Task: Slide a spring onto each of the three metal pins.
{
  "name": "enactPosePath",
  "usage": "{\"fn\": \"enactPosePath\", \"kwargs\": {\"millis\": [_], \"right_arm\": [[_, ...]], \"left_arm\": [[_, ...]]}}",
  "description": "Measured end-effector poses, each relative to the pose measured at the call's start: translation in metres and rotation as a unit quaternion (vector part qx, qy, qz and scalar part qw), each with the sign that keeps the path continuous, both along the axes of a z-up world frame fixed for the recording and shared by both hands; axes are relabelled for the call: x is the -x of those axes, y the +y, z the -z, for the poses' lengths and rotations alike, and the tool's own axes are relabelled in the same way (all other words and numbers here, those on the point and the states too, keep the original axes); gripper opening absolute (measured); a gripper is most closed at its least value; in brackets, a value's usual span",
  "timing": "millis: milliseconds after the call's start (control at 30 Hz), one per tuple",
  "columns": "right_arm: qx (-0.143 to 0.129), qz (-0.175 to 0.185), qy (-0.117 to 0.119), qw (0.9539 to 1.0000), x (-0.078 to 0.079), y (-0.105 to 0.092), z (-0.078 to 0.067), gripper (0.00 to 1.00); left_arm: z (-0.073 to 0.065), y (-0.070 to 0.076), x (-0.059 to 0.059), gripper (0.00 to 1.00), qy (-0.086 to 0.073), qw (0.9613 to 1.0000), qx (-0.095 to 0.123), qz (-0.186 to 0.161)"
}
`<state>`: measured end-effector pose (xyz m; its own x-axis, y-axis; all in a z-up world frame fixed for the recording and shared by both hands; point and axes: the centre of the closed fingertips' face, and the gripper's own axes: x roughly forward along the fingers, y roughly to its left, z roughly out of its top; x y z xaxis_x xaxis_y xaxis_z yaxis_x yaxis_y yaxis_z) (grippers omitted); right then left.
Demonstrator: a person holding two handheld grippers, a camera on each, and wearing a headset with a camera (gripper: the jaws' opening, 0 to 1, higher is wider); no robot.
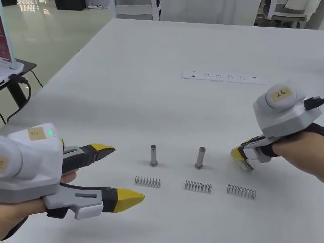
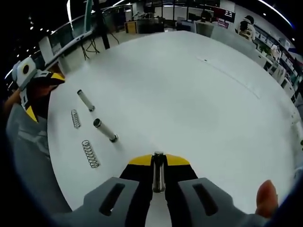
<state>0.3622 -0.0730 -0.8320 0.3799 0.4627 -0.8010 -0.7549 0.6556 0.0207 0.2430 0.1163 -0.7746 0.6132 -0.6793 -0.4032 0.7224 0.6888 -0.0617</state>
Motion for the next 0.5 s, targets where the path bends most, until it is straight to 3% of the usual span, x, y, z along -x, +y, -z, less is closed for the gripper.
{"fn": "enactPosePath", "kwargs": {"millis": [500], "right_arm": [[-0.013, 0.004, -0.017, 0.9998, 0.011, -0.004, -0.018, 0.05]], "left_arm": [[-0.008, -0.001, 0.002, 0.68, -0.009, 0.9999, -0.004, 0.008]]}}
